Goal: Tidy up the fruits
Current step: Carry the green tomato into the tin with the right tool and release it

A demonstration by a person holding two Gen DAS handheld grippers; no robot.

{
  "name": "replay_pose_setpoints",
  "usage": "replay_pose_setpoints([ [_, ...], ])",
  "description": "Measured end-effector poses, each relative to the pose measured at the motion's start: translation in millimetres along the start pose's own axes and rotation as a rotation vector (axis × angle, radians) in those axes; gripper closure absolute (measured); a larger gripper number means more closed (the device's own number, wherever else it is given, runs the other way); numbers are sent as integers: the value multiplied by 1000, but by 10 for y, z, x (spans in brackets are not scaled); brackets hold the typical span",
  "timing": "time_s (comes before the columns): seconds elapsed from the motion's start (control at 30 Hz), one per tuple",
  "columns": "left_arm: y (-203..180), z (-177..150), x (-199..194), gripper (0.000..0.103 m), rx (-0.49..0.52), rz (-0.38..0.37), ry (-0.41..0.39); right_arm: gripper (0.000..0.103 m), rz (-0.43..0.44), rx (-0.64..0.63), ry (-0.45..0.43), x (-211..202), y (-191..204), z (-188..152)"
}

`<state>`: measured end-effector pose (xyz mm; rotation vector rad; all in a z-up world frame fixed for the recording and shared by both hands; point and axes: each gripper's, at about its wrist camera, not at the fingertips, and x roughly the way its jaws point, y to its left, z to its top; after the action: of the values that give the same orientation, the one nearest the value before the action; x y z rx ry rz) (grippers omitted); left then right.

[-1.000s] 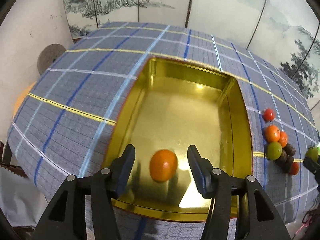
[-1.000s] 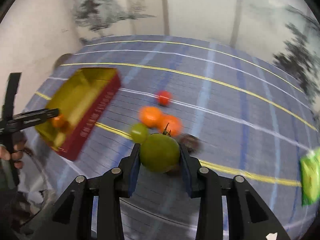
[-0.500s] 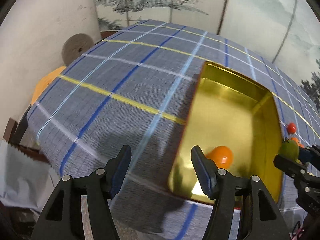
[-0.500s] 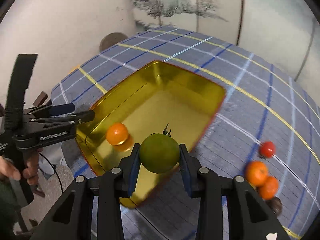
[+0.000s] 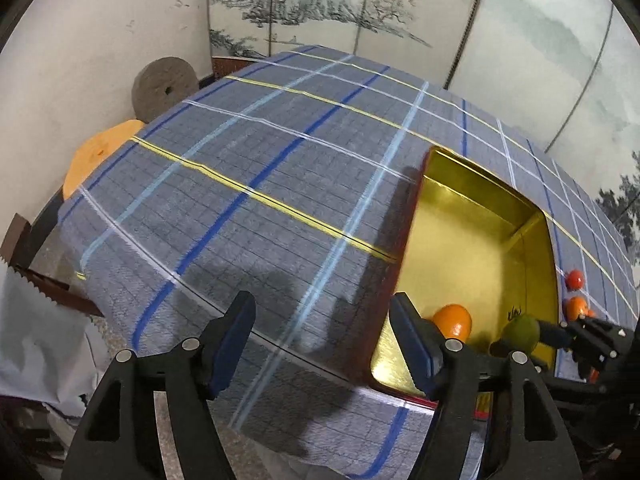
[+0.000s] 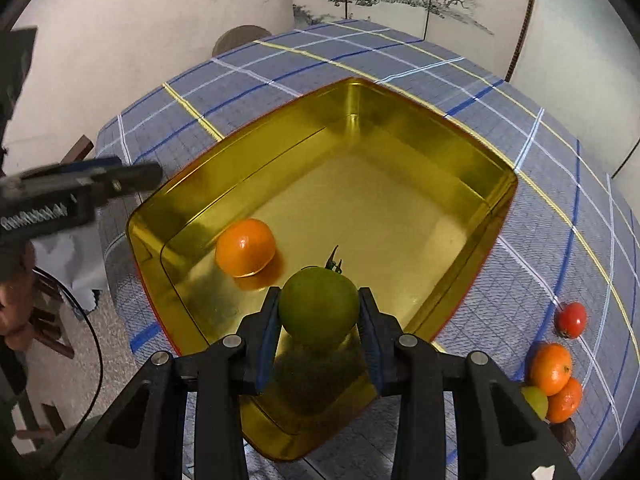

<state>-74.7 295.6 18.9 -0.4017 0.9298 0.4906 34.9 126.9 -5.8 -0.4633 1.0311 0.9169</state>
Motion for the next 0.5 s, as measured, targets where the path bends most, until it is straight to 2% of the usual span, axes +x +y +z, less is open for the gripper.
replay_pose_setpoints([
  [0.3,371,22,66,33,-71,78,19,68,2,-17,26,125,80,40],
  [0.5,488,-63,103,33,-92,88,42,67,-10,-45,38,170,160,41],
])
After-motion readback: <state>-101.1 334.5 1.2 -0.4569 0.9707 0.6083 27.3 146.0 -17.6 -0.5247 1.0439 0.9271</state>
